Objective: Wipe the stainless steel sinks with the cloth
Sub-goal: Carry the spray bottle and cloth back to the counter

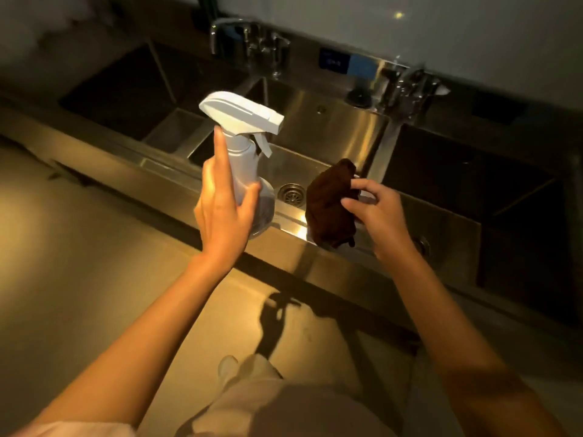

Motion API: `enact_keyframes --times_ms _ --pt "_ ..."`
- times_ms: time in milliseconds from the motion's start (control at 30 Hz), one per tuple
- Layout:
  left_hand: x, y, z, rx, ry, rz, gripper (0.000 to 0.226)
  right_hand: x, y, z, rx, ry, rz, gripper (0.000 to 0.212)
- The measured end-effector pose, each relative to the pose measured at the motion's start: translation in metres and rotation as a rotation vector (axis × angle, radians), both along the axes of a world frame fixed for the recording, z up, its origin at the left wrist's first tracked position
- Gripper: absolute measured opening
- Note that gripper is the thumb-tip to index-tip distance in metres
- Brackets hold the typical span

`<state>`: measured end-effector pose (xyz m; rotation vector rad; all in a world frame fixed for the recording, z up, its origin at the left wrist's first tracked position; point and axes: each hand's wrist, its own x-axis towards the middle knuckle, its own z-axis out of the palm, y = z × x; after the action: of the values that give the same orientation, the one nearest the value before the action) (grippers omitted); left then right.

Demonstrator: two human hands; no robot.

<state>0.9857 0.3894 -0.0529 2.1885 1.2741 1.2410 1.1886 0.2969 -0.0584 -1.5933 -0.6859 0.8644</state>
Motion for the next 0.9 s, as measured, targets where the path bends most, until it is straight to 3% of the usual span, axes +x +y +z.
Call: enact_keyframes --times_ms 500,900 --pt "-0.254 0.079 -0.003 -0.029 -0.002 0.331 0.082 -0.240 0.164 -0.001 -0.046 -0.020 0.318 0.028" --pt "-0.349 0.120 0.000 -0.047 0.020 0.498 0.087 -0.333 0.247 0.008 0.003 -0.056 0.427 0.025"
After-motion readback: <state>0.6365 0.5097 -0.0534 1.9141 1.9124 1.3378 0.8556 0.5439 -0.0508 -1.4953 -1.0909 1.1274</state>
